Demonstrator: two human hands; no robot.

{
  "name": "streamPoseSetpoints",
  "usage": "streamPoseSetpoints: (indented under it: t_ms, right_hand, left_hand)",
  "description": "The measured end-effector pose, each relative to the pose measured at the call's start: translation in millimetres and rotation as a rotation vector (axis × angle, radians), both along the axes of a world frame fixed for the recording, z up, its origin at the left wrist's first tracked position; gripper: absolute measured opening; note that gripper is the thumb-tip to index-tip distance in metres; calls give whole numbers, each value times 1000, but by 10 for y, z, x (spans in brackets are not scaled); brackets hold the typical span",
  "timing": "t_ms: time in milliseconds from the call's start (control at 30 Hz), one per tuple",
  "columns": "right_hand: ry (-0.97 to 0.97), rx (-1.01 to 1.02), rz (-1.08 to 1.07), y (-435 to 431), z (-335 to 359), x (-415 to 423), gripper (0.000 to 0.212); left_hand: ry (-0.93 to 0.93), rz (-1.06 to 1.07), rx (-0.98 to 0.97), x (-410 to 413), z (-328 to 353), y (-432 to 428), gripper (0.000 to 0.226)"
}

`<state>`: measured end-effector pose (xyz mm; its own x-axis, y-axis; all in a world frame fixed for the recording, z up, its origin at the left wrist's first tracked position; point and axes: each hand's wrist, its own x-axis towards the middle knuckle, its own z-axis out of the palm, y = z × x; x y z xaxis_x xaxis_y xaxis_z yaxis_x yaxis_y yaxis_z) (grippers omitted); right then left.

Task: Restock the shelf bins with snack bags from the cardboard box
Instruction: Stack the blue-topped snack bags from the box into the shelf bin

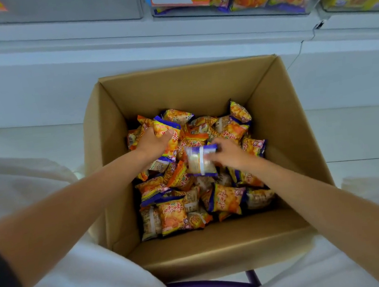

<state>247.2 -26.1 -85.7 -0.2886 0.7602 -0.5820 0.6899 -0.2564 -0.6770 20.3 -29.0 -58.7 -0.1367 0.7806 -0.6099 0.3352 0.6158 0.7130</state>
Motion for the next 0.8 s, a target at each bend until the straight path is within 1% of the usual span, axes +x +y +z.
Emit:
streamPoseSetpoints:
  t_ms: [33, 100, 167, 200, 233, 300, 333, 367, 400, 433, 467, 500, 533, 567, 600, 667, 700, 733, 800]
  right_hand:
    - [95, 23, -136, 117, 182, -1, 15]
    - [215, 94, -313, 273, 485, -58, 25]
    - [237, 147, -356, 314, 679, -169, 39]
    - [230, 159, -342, 314, 748, -235, 41]
    - [247, 141, -328, 305, 818, -300, 39]
    - [399, 36, -358, 310, 918, -378, 25]
    - [492, -20, -383, 317, 958, -385, 19]
    - [561, -40, -386, 319, 992, -377, 14]
    - [555, -10, -366, 331, 994, -358, 9]
    - [531, 37, -343, 333, 998, -347, 16]
    - [497, 87, -321, 342, 981, -336, 31]
    - [476, 97, -324, 345, 977, -333, 47]
    - [460, 85, -334, 359, 969, -329, 62]
    - [454, 60, -331, 373, 975, -324, 71]
    - [465, 30, -314, 396, 976, -317, 70]
    - [543, -64, -271, 420, 1031, -310, 51]
    - [580, -107, -260, 429, 1071, -314, 45]
    - [601, -130, -250, 444, 1110, -309, 43]
    - [600, -98, -232, 484, 1197, -289, 48]
  left_hand:
    - [-6, 26, 39, 4, 26, 18, 61]
    - [-50, 51, 75, 63, 115, 41, 54]
    - [-146, 42, 93, 157, 213, 54, 52]
    - [-187, 34, 109, 208, 259, 62, 46]
    - [-212, 33, 124, 250, 306, 70, 40]
    - [-259, 86, 116, 287, 391, 108, 38]
    - [-306, 117, 80, 278, 436, 131, 44]
    - [-367, 126, 33, 250, 465, 151, 57]
    - [-428, 112, -10, 225, 493, 172, 74]
    - [-471, 89, -39, 202, 513, 190, 88]
    - [-500, 68, -45, 191, 528, 198, 95]
    - [-515, 51, -25, 193, 535, 199, 94]
    - [-528, 47, 5, 203, 542, 200, 87]
    - [-540, 44, 33, 215, 532, 211, 79]
    - [-546, 37, 55, 230, 537, 221, 71]
    - [-540, 4, 86, 246, 618, 244, 55]
    - [-530, -7, 102, 251, 676, 264, 51]
    - [-523, -8, 123, 254, 746, 280, 51]
    - [-490, -26, 178, 234, 872, 333, 56]
